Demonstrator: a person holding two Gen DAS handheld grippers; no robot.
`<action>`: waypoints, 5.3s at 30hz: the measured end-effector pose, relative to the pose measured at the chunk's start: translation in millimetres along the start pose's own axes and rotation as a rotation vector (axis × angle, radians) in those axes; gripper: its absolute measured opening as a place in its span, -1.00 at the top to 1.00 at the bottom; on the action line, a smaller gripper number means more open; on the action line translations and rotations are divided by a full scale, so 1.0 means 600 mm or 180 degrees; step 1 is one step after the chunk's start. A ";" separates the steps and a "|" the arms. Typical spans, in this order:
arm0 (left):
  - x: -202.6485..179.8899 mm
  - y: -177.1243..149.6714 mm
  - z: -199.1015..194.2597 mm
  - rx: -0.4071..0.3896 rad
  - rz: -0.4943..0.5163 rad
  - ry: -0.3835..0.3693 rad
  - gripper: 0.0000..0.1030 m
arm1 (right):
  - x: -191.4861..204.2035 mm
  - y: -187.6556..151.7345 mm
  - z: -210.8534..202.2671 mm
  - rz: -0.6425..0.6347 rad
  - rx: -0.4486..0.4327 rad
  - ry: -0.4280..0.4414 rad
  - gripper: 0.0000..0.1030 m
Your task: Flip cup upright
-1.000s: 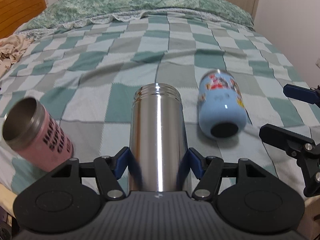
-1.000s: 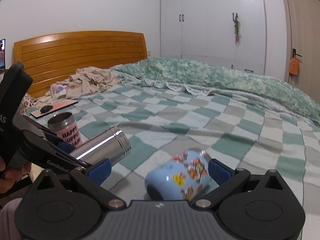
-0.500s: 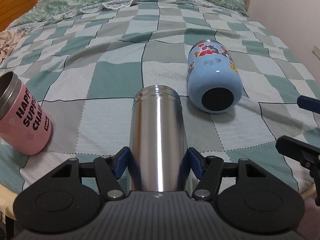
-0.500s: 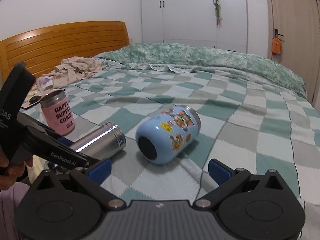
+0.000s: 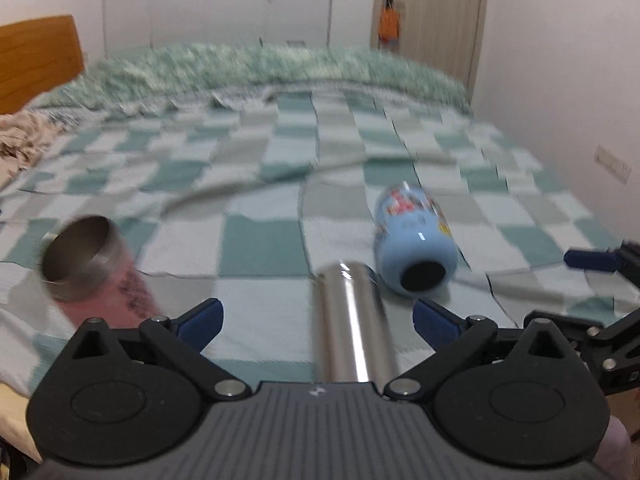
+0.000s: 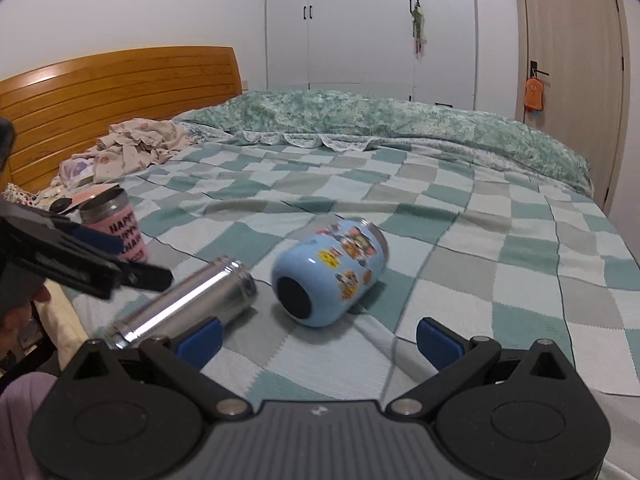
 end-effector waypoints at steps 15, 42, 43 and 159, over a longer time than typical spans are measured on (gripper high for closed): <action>0.184 -0.030 -0.084 -0.0585 -0.0132 0.0276 -1.00 | 0.156 -0.003 0.108 0.0281 0.0496 -0.0054 -1.00; 0.262 -0.080 -0.038 -0.0534 -0.0239 0.0203 -1.00 | 0.159 -0.057 0.263 0.1493 0.1253 -0.0362 -0.28; 0.262 -0.080 -0.038 -0.0534 -0.0240 0.0207 -1.00 | 0.157 -0.056 0.259 0.1505 0.1215 -0.0365 -0.28; -0.046 -0.187 -0.186 -0.1905 0.0145 0.0231 -1.00 | 0.096 -0.147 -0.225 -0.0350 -0.1537 -0.1055 -1.00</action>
Point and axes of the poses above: each gripper's, at about its wrist camera, not at the fingertips, and z roughly the way its jaws point, x to its left, y to its top, the point moved 6 cm from there along z, roughly the way its jaws point, and after that the axes turned 13 degrees about -x, right-handed, at the moved point
